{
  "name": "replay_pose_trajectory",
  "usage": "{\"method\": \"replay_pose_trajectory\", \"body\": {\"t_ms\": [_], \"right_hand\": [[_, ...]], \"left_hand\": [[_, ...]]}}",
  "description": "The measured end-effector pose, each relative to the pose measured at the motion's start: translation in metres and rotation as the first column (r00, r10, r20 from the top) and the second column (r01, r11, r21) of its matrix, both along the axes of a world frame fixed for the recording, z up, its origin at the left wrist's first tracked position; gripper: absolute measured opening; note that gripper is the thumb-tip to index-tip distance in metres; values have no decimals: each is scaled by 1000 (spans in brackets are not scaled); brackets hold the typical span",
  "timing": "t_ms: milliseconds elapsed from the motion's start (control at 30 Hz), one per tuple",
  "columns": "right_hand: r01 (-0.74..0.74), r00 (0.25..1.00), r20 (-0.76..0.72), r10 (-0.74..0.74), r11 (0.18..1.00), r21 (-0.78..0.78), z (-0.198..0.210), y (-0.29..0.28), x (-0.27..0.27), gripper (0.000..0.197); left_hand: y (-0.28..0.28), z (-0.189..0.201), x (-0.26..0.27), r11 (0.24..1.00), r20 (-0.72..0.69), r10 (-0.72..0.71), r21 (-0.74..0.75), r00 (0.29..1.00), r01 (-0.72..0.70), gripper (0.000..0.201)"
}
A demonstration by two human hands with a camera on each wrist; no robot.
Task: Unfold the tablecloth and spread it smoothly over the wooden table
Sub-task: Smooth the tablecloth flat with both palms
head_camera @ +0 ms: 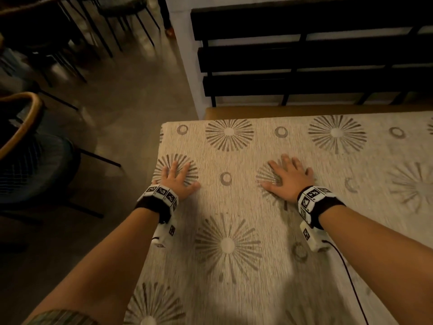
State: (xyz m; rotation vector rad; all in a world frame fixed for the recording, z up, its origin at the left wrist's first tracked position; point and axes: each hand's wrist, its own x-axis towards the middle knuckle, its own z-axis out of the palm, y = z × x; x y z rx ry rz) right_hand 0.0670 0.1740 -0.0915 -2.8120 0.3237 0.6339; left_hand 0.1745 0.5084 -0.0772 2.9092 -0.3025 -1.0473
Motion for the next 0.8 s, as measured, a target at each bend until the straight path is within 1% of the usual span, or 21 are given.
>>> {"method": "replay_pose_trajectory", "body": {"t_ms": [100, 167, 233, 300, 367, 400, 433, 500, 533, 600, 700, 800], "right_hand": [[-27, 1000, -14, 26, 1000, -7, 3, 2, -15, 89], [-35, 999, -17, 35, 999, 7, 6, 2, -26, 89], [-39, 999, -8, 39, 999, 28, 9, 1, -39, 89], [-51, 999, 1, 51, 998, 37, 11, -2, -54, 90], [-73, 997, -14, 73, 997, 21, 10, -7, -72, 91], [-95, 995, -23, 95, 995, 10, 9, -11, -85, 91], [-101, 995, -26, 101, 995, 1, 6, -11, -90, 92], [-115, 993, -27, 115, 993, 4, 5, -14, -104, 91], [-123, 992, -21, 123, 992, 9, 5, -15, -108, 90], [-140, 990, -19, 141, 990, 16, 5, -18, -115, 87], [-179, 984, -19, 179, 984, 12, 3, -19, -134, 83], [-174, 985, -8, 174, 985, 9, 0, -23, -150, 80]], "left_hand": [[5, 3, 2, 1000, -22, 27, 12, 999, -27, 86], [11, 4, -2, 997, 9, 64, 53, 998, -64, 86], [13, 10, -13, 992, 125, 105, 53, 987, -112, 85], [10, 18, -33, 992, 252, 125, -3, 960, -128, 86], [2, 25, -66, 994, 298, 110, -25, 948, -107, 87], [-3, 25, -90, 995, 287, 97, -10, 953, -98, 86], [-5, 21, -105, 996, 247, 79, 9, 966, -84, 84], [-8, 13, -148, 995, 125, 70, 61, 990, -78, 80], [-9, 8, -166, 994, 100, 79, 70, 992, -86, 79], [-9, 1, -191, 991, 110, 113, 57, 987, -120, 78], [-6, -4, -214, 977, 110, 210, 8, 971, -212, 75], [4, -7, -231, 961, 95, 274, 20, 957, -277, 71]]}}
